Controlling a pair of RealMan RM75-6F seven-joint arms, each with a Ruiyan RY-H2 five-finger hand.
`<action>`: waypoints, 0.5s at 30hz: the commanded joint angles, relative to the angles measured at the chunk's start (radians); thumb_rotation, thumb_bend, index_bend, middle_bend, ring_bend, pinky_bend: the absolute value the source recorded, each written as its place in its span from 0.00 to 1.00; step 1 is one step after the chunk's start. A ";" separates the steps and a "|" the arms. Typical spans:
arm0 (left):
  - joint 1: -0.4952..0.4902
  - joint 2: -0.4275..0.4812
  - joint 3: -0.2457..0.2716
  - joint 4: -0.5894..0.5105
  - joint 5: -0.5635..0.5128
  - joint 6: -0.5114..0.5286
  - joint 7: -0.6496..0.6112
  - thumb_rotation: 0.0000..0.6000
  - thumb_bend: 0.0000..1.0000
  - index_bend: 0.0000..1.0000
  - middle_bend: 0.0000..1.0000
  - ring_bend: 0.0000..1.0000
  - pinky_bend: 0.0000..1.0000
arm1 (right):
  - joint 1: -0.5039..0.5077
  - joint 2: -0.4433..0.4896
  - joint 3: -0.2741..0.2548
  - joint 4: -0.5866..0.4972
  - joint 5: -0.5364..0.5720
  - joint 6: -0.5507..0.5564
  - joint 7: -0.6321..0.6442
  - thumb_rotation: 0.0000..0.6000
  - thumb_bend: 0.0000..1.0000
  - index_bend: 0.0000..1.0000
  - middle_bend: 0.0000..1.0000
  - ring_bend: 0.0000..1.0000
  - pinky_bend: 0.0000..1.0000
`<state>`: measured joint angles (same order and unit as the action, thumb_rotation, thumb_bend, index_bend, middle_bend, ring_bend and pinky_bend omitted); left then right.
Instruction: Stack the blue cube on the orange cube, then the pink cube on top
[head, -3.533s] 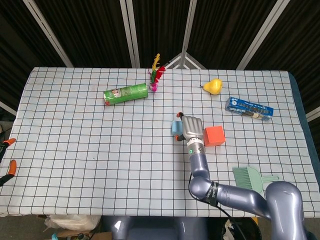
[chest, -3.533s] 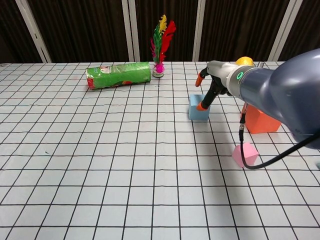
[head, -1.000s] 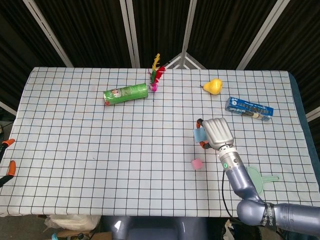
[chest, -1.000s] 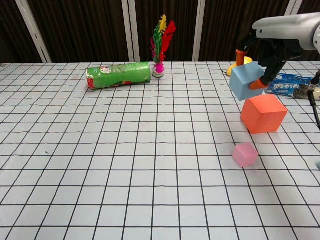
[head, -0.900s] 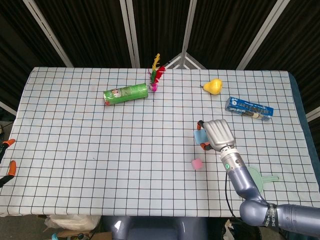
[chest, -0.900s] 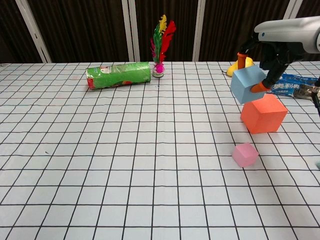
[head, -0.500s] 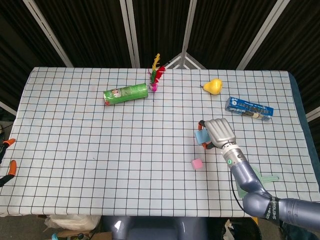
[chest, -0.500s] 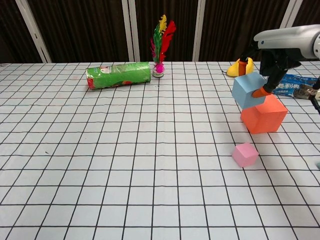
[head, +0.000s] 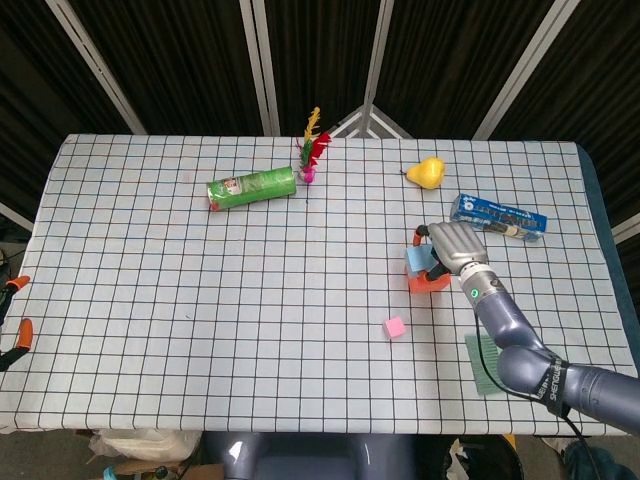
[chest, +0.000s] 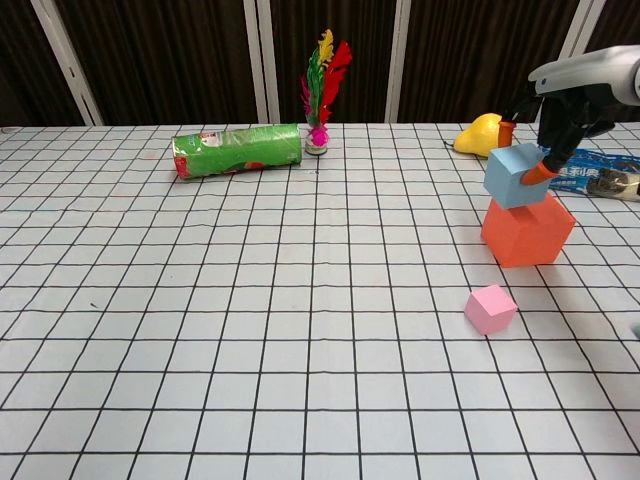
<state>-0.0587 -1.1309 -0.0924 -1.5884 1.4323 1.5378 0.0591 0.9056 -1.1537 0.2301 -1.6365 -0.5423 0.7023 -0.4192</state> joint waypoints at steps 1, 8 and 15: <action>0.000 -0.001 0.000 0.000 -0.002 0.000 0.002 1.00 0.56 0.17 0.04 0.00 0.00 | 0.007 0.024 -0.010 0.009 0.006 -0.030 0.024 1.00 0.30 0.47 1.00 1.00 0.91; -0.002 -0.004 -0.001 -0.002 -0.005 -0.004 0.012 1.00 0.56 0.17 0.04 0.00 0.00 | 0.008 0.040 -0.030 0.009 -0.022 -0.033 0.056 1.00 0.30 0.48 1.00 1.00 0.91; -0.001 -0.007 0.001 -0.006 -0.003 0.000 0.022 1.00 0.56 0.17 0.04 0.00 0.00 | 0.005 0.031 -0.040 0.021 -0.050 -0.016 0.099 1.00 0.30 0.48 1.00 1.00 0.91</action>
<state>-0.0597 -1.1378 -0.0918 -1.5943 1.4289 1.5375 0.0811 0.9115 -1.1195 0.1923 -1.6198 -0.5874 0.6826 -0.3238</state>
